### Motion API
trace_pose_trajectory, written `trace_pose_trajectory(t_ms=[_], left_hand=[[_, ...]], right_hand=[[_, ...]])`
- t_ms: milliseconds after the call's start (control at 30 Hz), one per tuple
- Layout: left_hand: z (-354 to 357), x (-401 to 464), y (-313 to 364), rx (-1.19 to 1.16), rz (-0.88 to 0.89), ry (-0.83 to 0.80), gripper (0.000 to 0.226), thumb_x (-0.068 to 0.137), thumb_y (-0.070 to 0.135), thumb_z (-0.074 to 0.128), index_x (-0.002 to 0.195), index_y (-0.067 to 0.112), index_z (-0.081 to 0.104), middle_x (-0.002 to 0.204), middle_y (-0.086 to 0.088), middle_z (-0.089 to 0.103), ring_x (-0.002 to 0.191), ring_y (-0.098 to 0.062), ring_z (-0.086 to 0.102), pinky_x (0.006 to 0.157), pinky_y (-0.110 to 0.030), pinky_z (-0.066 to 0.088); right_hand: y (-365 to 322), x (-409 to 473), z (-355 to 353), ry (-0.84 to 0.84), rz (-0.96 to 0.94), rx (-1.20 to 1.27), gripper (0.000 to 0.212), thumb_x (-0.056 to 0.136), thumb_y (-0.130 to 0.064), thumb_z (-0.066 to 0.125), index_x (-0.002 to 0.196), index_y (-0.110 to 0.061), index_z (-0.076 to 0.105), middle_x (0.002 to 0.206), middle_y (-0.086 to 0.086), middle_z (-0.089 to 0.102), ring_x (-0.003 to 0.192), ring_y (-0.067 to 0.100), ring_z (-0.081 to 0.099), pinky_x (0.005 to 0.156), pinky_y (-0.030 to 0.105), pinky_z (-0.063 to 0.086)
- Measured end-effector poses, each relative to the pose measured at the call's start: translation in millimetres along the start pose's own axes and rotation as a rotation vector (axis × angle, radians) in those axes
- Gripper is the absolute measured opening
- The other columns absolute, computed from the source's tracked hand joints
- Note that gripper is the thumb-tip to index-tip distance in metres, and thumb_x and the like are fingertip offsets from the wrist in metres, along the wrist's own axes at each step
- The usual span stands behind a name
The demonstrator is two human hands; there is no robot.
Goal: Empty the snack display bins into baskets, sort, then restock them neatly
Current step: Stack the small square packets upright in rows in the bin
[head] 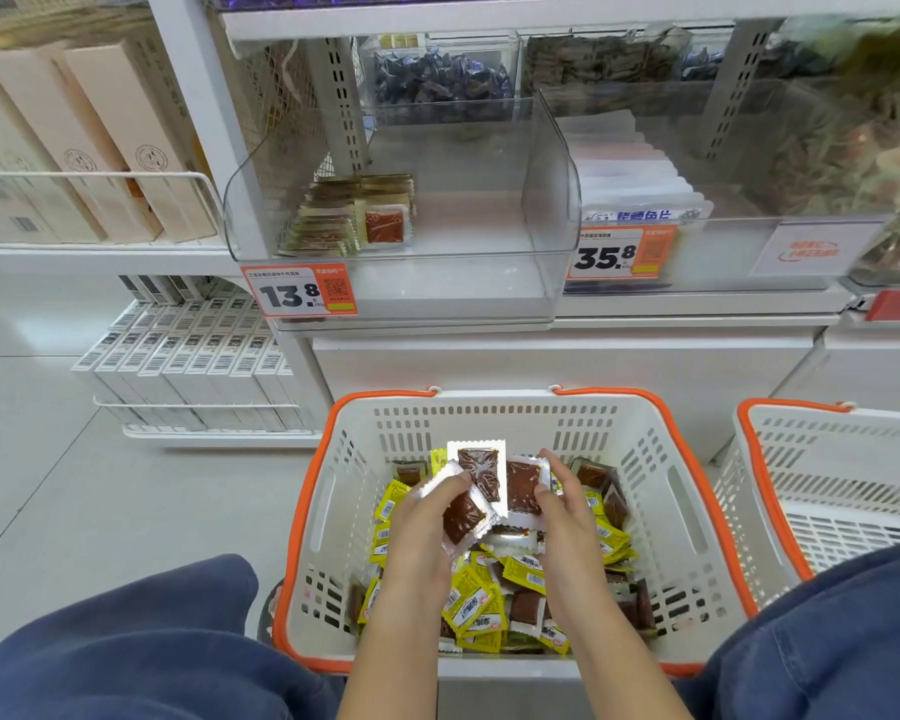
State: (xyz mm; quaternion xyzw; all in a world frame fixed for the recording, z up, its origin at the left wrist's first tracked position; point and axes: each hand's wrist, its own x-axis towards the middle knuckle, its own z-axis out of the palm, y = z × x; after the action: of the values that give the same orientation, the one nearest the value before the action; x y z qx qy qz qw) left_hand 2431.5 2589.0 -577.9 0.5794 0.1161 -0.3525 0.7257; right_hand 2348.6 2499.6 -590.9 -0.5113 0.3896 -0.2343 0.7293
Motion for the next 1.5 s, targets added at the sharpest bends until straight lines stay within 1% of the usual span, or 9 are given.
trace_pose_trajectory(t_ms=[267,467,600,700,867,967,1133,1267,1500], left_hand=[[12,-8,-8,0.216,0.122,-0.022,0.021,0.082,0.012,0.073,0.102,0.018,0.068,0.096,-0.003,0.074,0.082,-0.013,0.070,0.059,-0.024,0.051],[4,0,-9,0.131,0.116,0.152,0.028,0.079,0.014,0.075,0.106,0.013,0.067,0.099,-0.010,0.071,0.088,-0.024,0.067,0.068,-0.031,0.052],[3,-4,-5,0.351,0.440,0.205,0.018,0.083,0.007,0.071,0.090,0.023,0.070,0.075,0.011,0.070,0.075,-0.011,0.065,0.070,-0.026,0.054],[9,-14,-10,0.718,0.701,0.180,0.025,0.088,0.013,0.068,0.107,0.029,0.068,0.085,0.019,0.070,0.077,0.005,0.063,0.073,-0.008,0.048],[20,-18,-21,1.024,0.905,-0.037,0.032,0.084,0.011,0.066,0.112,0.026,0.072,0.106,0.012,0.072,0.098,-0.007,0.065,0.089,-0.025,0.051],[17,-15,-17,1.016,0.798,-0.142,0.030,0.083,0.014,0.067,0.110,0.028,0.072,0.108,0.015,0.071,0.104,-0.003,0.062,0.092,-0.022,0.049],[13,-16,1,0.712,0.502,-0.274,0.023,0.089,0.008,0.063,0.092,0.030,0.070,0.097,0.014,0.071,0.092,-0.004,0.066,0.076,-0.017,0.052],[4,-8,18,0.200,0.219,-0.184,0.029,0.082,0.000,0.064,0.102,0.021,0.065,0.102,-0.007,0.066,0.083,-0.024,0.068,0.069,-0.037,0.054],[-1,-4,4,0.326,0.205,-0.204,0.022,0.090,0.013,0.065,0.110,0.020,0.067,0.100,-0.003,0.074,0.095,-0.018,0.069,0.075,-0.026,0.053]], right_hand=[[6,0,2,-0.056,0.016,0.079,0.030,0.094,-0.021,0.059,0.120,-0.033,0.049,0.105,-0.029,0.050,0.082,-0.023,0.050,0.068,0.014,0.041],[12,5,0,0.067,0.029,0.054,0.036,0.095,-0.025,0.058,0.128,-0.039,0.051,0.136,-0.005,0.051,0.122,0.015,0.052,0.098,0.041,0.046],[12,9,-5,0.118,0.016,0.055,0.038,0.097,-0.017,0.054,0.124,-0.043,0.051,0.136,-0.001,0.053,0.121,0.018,0.054,0.100,0.042,0.046],[8,8,-4,0.075,-0.004,0.035,0.039,0.098,-0.015,0.052,0.126,-0.042,0.049,0.135,-0.004,0.051,0.118,0.016,0.055,0.091,0.033,0.049],[4,6,0,0.033,-0.027,0.117,0.030,0.101,-0.018,0.046,0.124,-0.035,0.053,0.129,0.000,0.059,0.110,0.009,0.059,0.079,0.020,0.051],[4,5,-2,0.029,0.003,0.143,0.027,0.097,-0.036,0.050,0.124,-0.039,0.055,0.127,-0.004,0.060,0.114,0.013,0.058,0.089,0.034,0.050],[6,7,-6,0.068,0.073,0.159,0.034,0.095,-0.022,0.057,0.127,-0.036,0.055,0.121,0.002,0.062,0.109,0.019,0.060,0.087,0.047,0.053],[2,6,-7,0.032,0.076,0.080,0.029,0.097,-0.014,0.051,0.118,-0.034,0.060,0.114,0.003,0.064,0.097,0.017,0.061,0.078,0.038,0.048],[-3,-5,2,-0.180,0.062,-0.049,0.023,0.095,-0.026,0.056,0.110,-0.040,0.064,0.114,-0.002,0.067,0.105,0.015,0.061,0.077,0.029,0.046]])
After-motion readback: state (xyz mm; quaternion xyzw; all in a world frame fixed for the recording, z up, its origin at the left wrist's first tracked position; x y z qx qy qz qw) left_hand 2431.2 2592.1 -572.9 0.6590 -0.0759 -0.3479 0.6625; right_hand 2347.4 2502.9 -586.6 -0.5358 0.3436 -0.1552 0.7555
